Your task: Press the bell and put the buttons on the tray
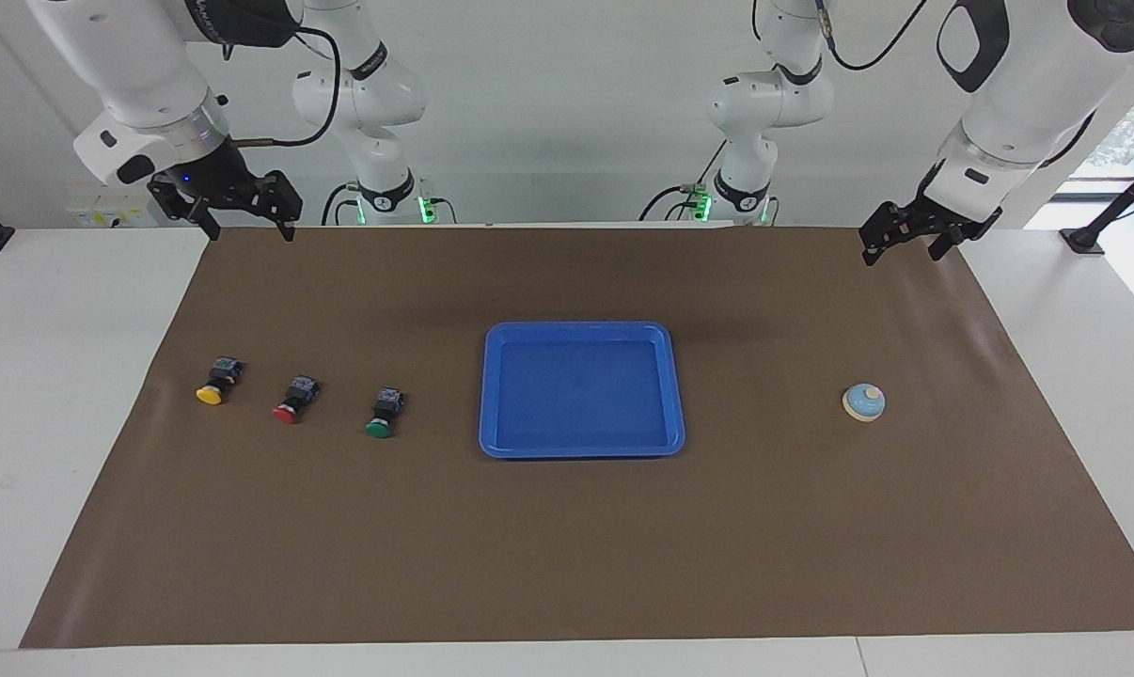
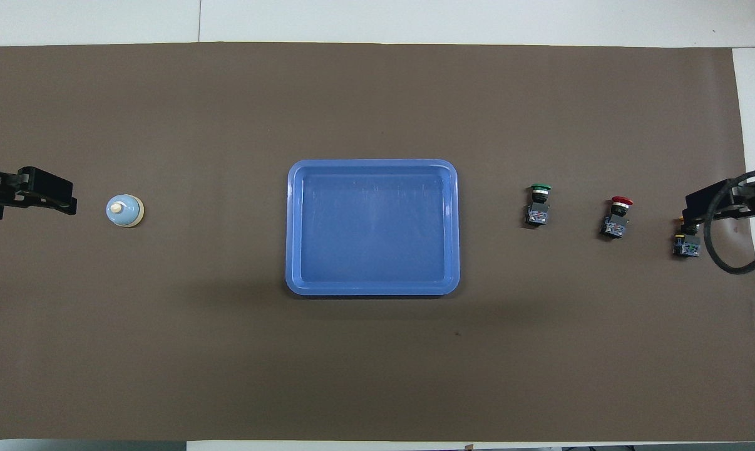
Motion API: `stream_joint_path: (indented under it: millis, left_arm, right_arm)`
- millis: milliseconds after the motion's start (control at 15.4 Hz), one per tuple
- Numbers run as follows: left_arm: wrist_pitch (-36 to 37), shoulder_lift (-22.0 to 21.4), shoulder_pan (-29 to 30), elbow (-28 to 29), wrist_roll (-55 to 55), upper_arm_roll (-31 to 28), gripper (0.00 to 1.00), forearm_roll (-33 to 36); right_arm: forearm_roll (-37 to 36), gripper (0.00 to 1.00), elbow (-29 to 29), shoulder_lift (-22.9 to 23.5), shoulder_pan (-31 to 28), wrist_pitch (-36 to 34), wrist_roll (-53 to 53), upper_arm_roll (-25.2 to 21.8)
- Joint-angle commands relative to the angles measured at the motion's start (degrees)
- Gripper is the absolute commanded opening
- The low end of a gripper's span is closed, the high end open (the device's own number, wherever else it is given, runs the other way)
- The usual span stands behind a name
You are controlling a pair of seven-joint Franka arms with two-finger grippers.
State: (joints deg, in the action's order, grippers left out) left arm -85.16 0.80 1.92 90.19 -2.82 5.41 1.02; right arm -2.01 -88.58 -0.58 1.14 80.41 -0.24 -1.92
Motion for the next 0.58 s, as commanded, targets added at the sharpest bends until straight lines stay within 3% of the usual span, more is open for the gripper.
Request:
stream_joint_path:
  millis: [0, 518]
  left_arm:
    - [0.3, 0.9, -0.2, -1.7, 0.7, -0.1, 1.00, 0.6]
    - [-1.8, 0.1, -0.2, 0.1, 1.9, -0.1, 1.00, 0.6]
  right_arm:
    - [-0.3, 1.00, -0.4, -0.5, -0.6, -0.7, -1.5, 0.3]
    - [-0.4, 1.00, -0.4, -0.5, -0.6, -0.7, -1.5, 0.3]
